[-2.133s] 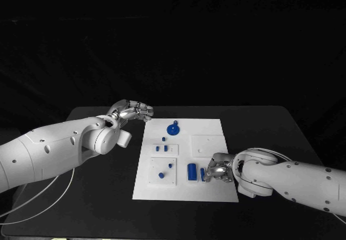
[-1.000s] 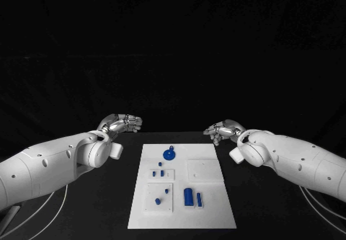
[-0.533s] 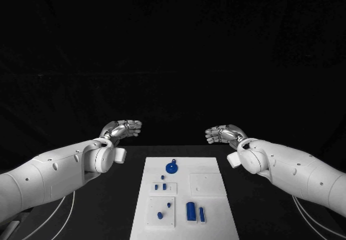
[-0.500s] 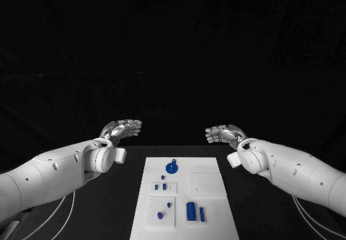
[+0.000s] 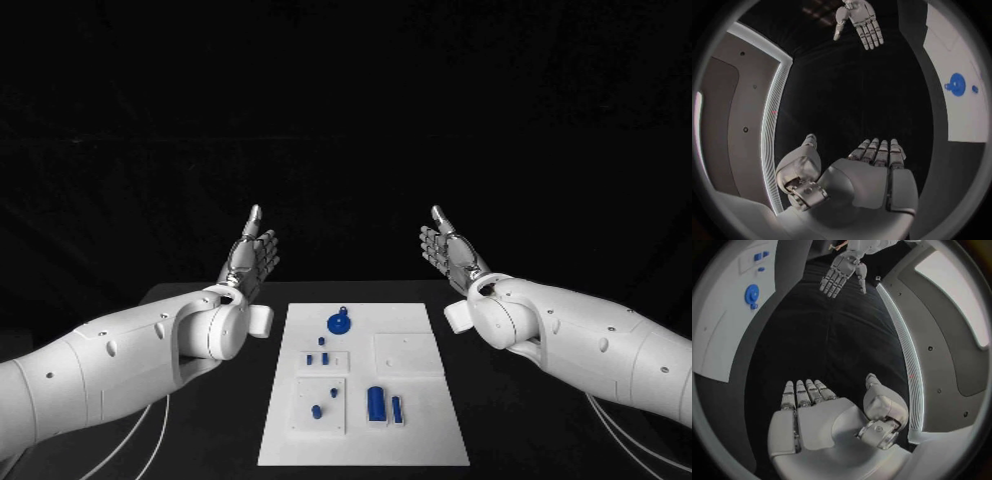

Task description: Assemble the parts on the task board

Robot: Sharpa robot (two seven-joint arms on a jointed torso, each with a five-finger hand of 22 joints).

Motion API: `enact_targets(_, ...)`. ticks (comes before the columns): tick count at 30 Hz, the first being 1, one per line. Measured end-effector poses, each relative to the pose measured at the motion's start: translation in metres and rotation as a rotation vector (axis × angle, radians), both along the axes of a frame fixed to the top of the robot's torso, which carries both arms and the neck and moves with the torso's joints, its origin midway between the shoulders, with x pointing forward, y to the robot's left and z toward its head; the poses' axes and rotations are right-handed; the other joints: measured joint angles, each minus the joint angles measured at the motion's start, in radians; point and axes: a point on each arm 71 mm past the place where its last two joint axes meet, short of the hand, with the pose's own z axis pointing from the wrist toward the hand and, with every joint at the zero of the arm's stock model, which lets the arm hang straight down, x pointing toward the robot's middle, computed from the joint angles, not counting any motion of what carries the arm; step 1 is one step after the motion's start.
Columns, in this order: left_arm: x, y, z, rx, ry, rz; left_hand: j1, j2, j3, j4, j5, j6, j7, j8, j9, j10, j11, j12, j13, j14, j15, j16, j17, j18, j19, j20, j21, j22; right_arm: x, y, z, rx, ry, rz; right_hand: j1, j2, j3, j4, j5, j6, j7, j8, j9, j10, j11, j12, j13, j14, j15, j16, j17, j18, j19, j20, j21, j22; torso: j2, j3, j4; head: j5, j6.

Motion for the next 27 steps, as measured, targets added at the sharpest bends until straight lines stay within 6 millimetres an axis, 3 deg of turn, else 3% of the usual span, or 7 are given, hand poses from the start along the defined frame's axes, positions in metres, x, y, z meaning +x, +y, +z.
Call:
enact_targets(3, -0.021, -0.014, -0.008, -0.017, 0.011, 0.004, -0.04, 0.004, -0.014, 0.006, 0.0, -0.022, -0.004, -0.006, -0.014, -0.037, -0.004, -0.002, -0.002, -0.019, -0.007, -0.006, -0.013, 0.0, -0.013, -0.001, -0.014, -0.074, -0.018, 0.011, -0.002, 0.046, -0.005, -0.012, -0.031, 0.002, -0.018, 0.012, -0.002, -0.028, -0.006, -0.009, -0.02, -0.035, -0.004, -0.001, -0.011, -0.027, -0.006, -0.01, -0.019, -0.015, -0.023, -0.008, -0.008, -0.032, -0.005, -0.0012, -0.0022, 0.0, -0.003)
enact_targets(5, -0.034, -0.022, -0.011, -0.023, 0.013, 0.015, -0.055, 0.005, -0.02, 0.008, 0.0, -0.03, -0.006, -0.009, -0.019, -0.051, -0.005, -0.002, -0.003, -0.028, -0.006, -0.011, -0.018, 0.0, -0.017, -0.004, -0.015, -0.102, -0.031, 0.018, -0.004, 0.078, -0.007, -0.027, -0.059, 0.003, -0.034, 0.018, -0.008, -0.052, -0.009, -0.015, -0.035, -0.062, -0.009, -0.007, -0.018, -0.052, -0.009, -0.02, -0.032, -0.015, -0.041, -0.013, -0.018, -0.057, -0.006, -0.0018, -0.003, 0.0, -0.004)
enact_targets(11, -0.057, -0.032, -0.011, -0.017, -0.004, 0.063, -0.093, 0.009, -0.035, 0.014, -0.004, -0.051, -0.009, -0.016, -0.032, -0.087, -0.01, -0.002, -0.005, -0.051, -0.011, -0.019, -0.03, 0.0, -0.034, -0.004, -0.03, -0.178, -0.064, 0.031, -0.003, 0.151, -0.013, -0.097, -0.06, 0.004, -0.035, 0.019, -0.008, -0.054, -0.011, -0.016, -0.038, -0.065, -0.009, -0.008, -0.02, -0.053, -0.01, -0.021, -0.035, -0.015, -0.042, -0.014, -0.019, -0.061, -0.008, -0.002, -0.0041, 0.0, -0.005)
enact_targets(18, -0.062, -0.032, -0.01, 0.006, -0.028, 0.112, -0.093, 0.009, -0.036, 0.014, -0.004, -0.051, -0.009, -0.016, -0.033, -0.087, -0.009, -0.002, -0.005, -0.051, -0.011, -0.019, -0.031, 0.0, -0.034, -0.004, -0.03, -0.183, -0.082, 0.034, -0.002, 0.178, -0.019, -0.184, -0.06, 0.004, -0.035, 0.019, -0.008, -0.053, -0.011, -0.016, -0.038, -0.065, -0.009, -0.008, -0.02, -0.053, -0.01, -0.02, -0.035, -0.015, -0.042, -0.014, -0.019, -0.062, -0.009, -0.0024, -0.0043, 0.0, -0.005)
enact_targets(27, -0.062, -0.03, -0.008, 0.02, -0.044, 0.135, -0.093, 0.009, -0.036, 0.014, -0.004, -0.051, -0.009, -0.016, -0.033, -0.087, -0.009, -0.002, -0.006, -0.051, -0.011, -0.019, -0.031, 0.0, -0.034, -0.004, -0.03, -0.183, -0.083, 0.03, -0.001, 0.179, -0.029, -0.241, -0.06, 0.004, -0.035, 0.019, -0.008, -0.053, -0.01, -0.016, -0.038, -0.065, -0.009, -0.008, -0.02, -0.053, -0.01, -0.02, -0.035, -0.015, -0.042, -0.014, -0.019, -0.062, -0.009, -0.0024, -0.0043, 0.0, -0.005)
